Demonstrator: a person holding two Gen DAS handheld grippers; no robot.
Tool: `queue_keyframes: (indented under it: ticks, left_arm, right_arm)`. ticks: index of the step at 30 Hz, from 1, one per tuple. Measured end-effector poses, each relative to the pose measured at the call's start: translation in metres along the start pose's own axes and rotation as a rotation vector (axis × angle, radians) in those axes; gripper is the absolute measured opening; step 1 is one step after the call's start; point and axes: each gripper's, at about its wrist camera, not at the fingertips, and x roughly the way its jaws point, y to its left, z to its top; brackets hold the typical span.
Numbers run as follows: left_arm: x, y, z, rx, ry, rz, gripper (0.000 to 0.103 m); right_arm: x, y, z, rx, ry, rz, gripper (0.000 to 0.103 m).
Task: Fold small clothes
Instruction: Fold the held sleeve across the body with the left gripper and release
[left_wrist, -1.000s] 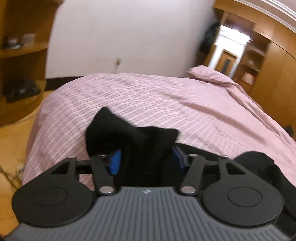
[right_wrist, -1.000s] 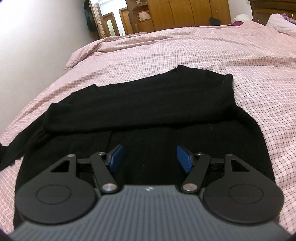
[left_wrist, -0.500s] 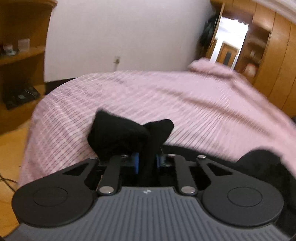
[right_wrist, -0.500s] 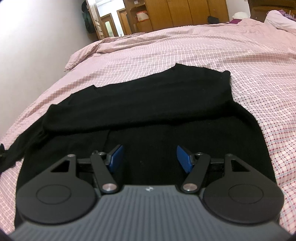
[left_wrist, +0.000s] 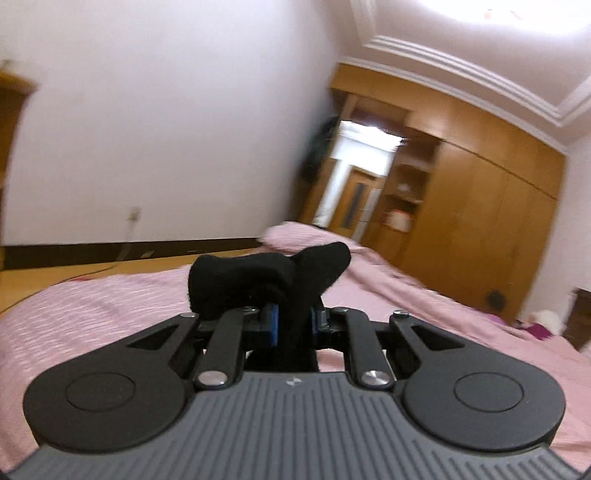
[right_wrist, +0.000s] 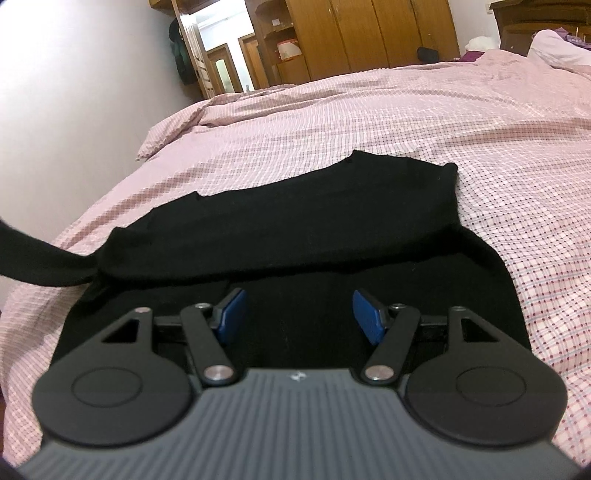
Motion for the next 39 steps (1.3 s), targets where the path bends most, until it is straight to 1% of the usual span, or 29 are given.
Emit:
queue_keyframes:
  ticks: [4, 8, 11, 17, 19, 23, 27, 29, 31, 32, 33, 34, 36, 38, 39]
  left_arm:
    - [0.009, -0.046, -0.002, 0.019, 0.031, -0.115, 0.017]
    - [0.016, -0.096, -0.017, 0.048, 0.072, -0.221, 0.017]
    - [0.018, -0.134, -0.036, 0.071, 0.116, -0.284, 0.017]
    - [0.032, -0.202, -0.09, 0.106, 0.239, -0.391, 0.017]
    - [0.038, -0.227, -0.113, 0.141, 0.285, -0.411, 0.017]
    - [0.045, -0.258, -0.162, 0.218, 0.366, -0.423, 0.017]
    - [0.063, -0.266, -0.211, 0.271, 0.456, -0.408, 0.017]
    - [0.074, -0.267, -0.232, 0.298, 0.505, -0.395, 0.018]
    - [0.092, -0.259, -0.245, 0.314, 0.564, -0.38, 0.019]
    - [0.095, -0.258, -0.251, 0.316, 0.596, -0.376, 0.024]
    - [0.102, -0.256, -0.252, 0.316, 0.623, -0.377, 0.036]
    - [0.104, -0.252, -0.252, 0.317, 0.641, -0.383, 0.044]
    - [0.108, -0.249, -0.251, 0.34, 0.64, -0.408, 0.075]
    - [0.1, -0.249, -0.248, 0.368, 0.616, -0.405, 0.087]
    - [0.093, -0.247, -0.244, 0.38, 0.602, -0.4, 0.088]
  right_arm:
    - [-0.004, -0.004, 0.002, 0.008, -0.009, -0.003, 0.066]
    - [-0.011, -0.013, 0.002, 0.027, -0.027, -0.011, 0.066]
    - [-0.014, -0.021, 0.002, 0.046, -0.039, -0.019, 0.066]
    - [-0.019, -0.038, 0.001, 0.087, -0.057, -0.031, 0.066]
    - [-0.019, -0.043, 0.001, 0.093, -0.061, -0.035, 0.066]
    - [-0.019, -0.053, 0.0, 0.119, -0.066, -0.045, 0.066]
    - [-0.017, -0.061, -0.003, 0.141, -0.06, -0.051, 0.066]
    - [-0.016, -0.064, -0.004, 0.147, -0.055, -0.054, 0.066]
    - [-0.014, -0.066, -0.005, 0.155, -0.051, -0.055, 0.066]
    - [-0.012, -0.067, -0.006, 0.159, -0.047, -0.054, 0.066]
    - [-0.011, -0.068, -0.007, 0.161, -0.042, -0.053, 0.066]
    - [-0.009, -0.069, -0.007, 0.163, -0.038, -0.053, 0.066]
    - [-0.008, -0.068, -0.008, 0.162, -0.033, -0.053, 0.066]
    - [-0.008, -0.067, -0.008, 0.162, -0.031, -0.051, 0.066]
    - [-0.009, -0.067, -0.008, 0.162, -0.031, -0.05, 0.066]
